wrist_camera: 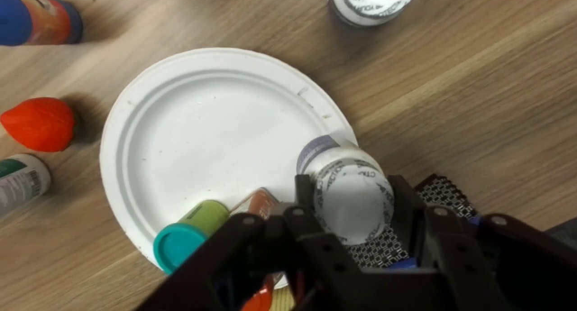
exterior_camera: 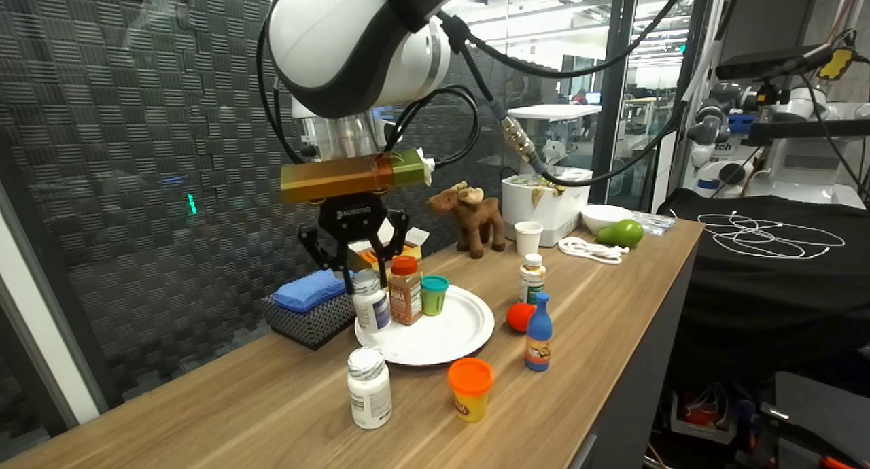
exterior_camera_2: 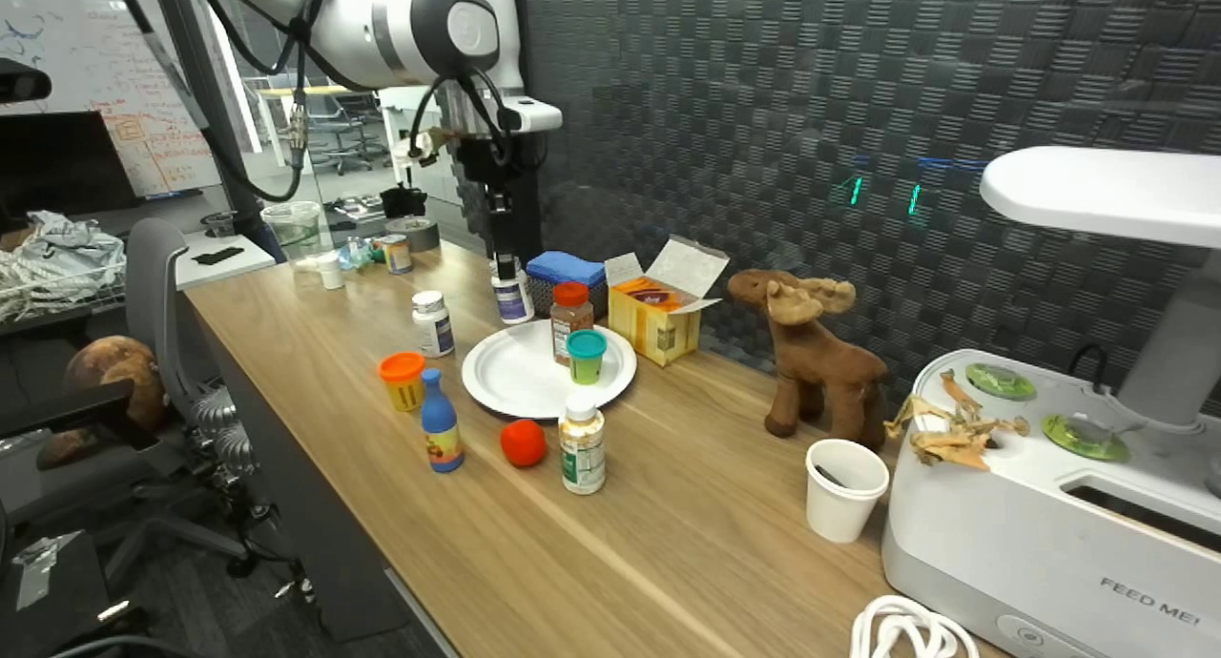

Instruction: Put all the bottles and the orange ball in the plate

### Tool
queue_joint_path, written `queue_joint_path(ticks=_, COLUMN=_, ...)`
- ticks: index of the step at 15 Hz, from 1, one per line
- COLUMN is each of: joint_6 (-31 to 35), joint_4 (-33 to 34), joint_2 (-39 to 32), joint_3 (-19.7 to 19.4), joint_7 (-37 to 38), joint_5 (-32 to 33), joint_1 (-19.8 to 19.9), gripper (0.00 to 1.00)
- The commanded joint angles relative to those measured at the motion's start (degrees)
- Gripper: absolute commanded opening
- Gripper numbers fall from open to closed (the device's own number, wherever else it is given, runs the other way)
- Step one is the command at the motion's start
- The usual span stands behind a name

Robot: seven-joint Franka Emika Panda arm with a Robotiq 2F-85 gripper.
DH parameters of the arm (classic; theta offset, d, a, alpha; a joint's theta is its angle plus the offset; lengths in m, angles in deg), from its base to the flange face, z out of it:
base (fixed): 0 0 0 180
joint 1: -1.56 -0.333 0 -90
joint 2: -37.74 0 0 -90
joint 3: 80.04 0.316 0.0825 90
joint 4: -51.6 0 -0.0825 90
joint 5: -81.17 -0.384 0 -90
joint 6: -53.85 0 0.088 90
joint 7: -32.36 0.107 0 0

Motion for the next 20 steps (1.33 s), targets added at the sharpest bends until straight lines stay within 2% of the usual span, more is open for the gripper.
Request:
queue_joint_path(ticks=1, joint_6=1.4, joint_4=-2.4, joint_2=0.8, joint_3=-0.1, joint_7=0.5, joint_5=-0.1, joint_1=1.7, gripper=0.19)
queue_joint_path(ticks=5, joint_6=1.6, joint_4=-2.6, joint_2=-1.0, joint_3=0.0, joint_7=-0.4, joint_5=-1.1, joint_1=3.9, gripper=0.19)
queue_joint_path(ticks=10, joint_6=7.8, joint_4=-4.3, joint_2=-0.7, joint_3=0.7, joint_7=-1.7, joint_5=-3.9, joint_1=5.8, gripper=0.19)
queue_joint_path(ticks=14, joint_6=10.4, joint_4=-4.3, joint_2=-0.9, joint_3=0.9, joint_7=-2.2, joint_5=-5.3, joint_1=5.9, gripper=0.19)
queue_joint_path(ticks=20, joint_6=10.2, joint_4=-4.5, joint_2=-1.7, joint_3=1.1, joint_7=-2.6, joint_5=-6.2, joint_1=5.9, gripper=0.19)
